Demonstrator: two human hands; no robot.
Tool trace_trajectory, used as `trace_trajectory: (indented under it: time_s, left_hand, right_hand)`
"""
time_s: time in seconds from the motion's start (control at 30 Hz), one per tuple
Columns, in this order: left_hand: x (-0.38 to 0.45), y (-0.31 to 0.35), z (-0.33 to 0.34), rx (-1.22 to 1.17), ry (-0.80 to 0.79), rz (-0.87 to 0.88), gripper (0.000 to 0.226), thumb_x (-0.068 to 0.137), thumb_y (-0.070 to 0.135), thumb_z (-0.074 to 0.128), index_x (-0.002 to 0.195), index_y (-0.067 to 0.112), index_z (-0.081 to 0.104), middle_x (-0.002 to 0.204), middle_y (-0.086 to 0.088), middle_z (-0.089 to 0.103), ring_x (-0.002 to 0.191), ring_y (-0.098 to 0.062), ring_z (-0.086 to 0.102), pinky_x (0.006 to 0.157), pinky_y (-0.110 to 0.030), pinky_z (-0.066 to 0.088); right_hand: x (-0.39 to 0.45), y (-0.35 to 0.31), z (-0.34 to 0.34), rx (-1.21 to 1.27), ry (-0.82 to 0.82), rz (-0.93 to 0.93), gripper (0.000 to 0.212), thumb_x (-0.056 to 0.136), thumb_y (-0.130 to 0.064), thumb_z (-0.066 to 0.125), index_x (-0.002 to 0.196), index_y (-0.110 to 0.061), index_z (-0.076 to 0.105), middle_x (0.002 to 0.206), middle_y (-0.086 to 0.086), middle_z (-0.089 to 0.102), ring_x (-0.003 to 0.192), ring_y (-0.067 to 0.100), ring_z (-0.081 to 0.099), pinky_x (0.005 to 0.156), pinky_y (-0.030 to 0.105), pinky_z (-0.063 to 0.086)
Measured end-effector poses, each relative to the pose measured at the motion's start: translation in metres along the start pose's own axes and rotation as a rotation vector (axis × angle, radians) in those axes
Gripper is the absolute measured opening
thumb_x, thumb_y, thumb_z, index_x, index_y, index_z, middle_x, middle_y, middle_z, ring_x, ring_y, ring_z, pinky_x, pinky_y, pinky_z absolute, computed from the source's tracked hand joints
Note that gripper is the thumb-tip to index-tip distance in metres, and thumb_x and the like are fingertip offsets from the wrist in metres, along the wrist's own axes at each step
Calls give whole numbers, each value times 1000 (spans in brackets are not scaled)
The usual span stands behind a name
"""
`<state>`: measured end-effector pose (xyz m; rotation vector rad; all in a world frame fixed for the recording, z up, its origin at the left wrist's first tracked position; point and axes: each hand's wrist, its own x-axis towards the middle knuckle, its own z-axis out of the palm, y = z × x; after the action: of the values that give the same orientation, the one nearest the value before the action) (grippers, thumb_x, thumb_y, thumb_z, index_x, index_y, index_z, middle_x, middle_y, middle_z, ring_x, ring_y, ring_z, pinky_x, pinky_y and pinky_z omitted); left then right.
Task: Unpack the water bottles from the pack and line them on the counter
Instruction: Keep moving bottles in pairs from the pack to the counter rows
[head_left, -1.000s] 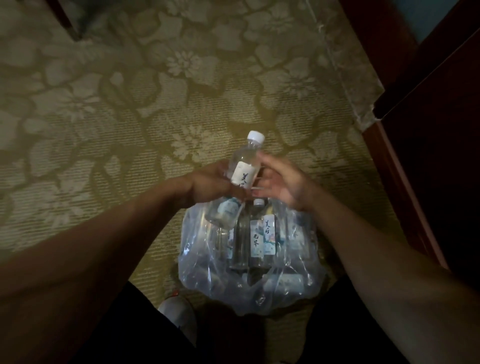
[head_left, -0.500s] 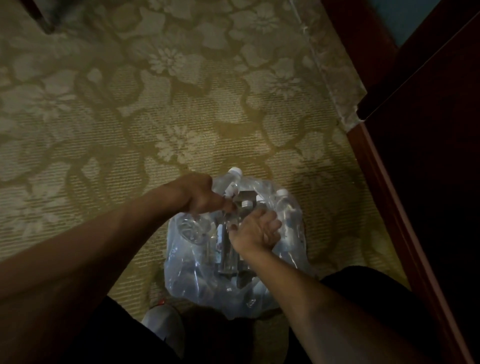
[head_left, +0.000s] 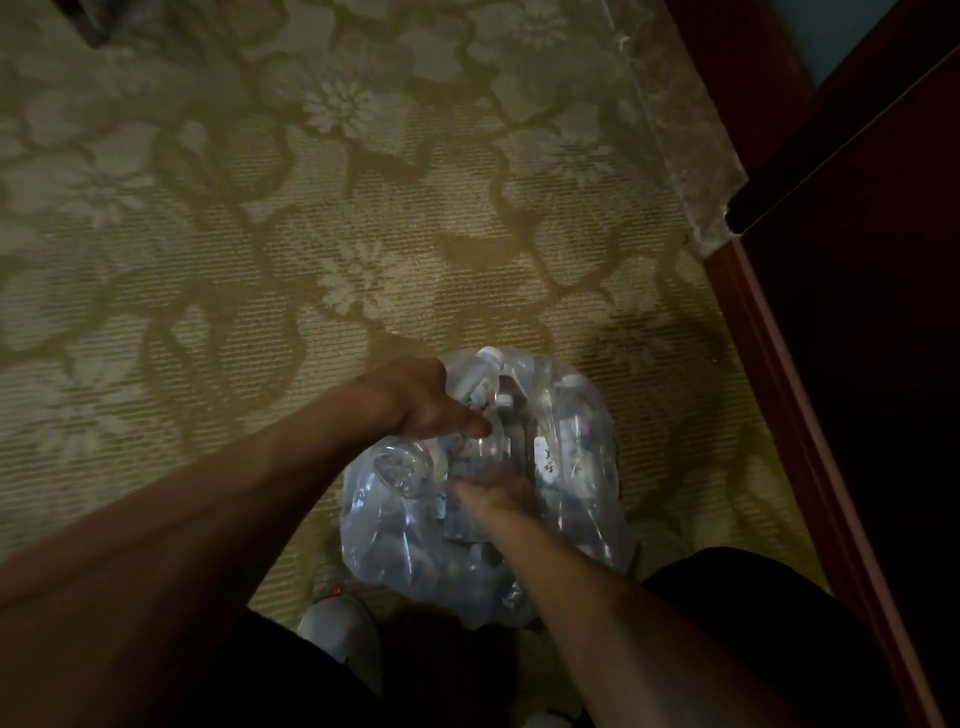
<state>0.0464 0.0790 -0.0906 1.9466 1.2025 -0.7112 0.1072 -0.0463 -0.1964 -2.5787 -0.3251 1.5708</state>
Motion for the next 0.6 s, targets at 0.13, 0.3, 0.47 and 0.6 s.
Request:
trace_trajectory:
  time_s: [0.13,0.3,0.47,0.6]
  left_hand:
    - [-19,-3,7,-254,11,-94,88,83,62,68,145,3,44,133,-15,59,115,-27,61,89,-31,48]
    - [-71,-2,19,-943,54,-201,95,60,77,74,129,13,64,114,-8,74,96,-24,74,87,-42,60]
    - [-156,32,1,-1153,57,-284,93,55,76,81,117,9,67,107,-10,76,88,-24,76,77,-39,63]
    - [-237,74,-35,-1214,43,-230,94,56,74,83,120,9,67,107,-10,77,91,-27,76,82,-44,62]
  right_hand:
    - [-27,-5,1,446,-19,57,77,78,-69,61,125,-8,62,123,15,66,112,34,64,99,44,52]
    - [-81,5,-29,686,-134,19,89,54,-78,55,123,-22,66,111,4,73,100,25,70,92,45,58]
    - [-176,16,-99,727,-200,33,105,46,-85,74,131,-25,59,117,4,72,103,24,71,90,41,59]
    - [-263,21,-155,877,-179,104,67,65,-62,82,115,-22,63,106,6,71,96,24,71,80,43,62]
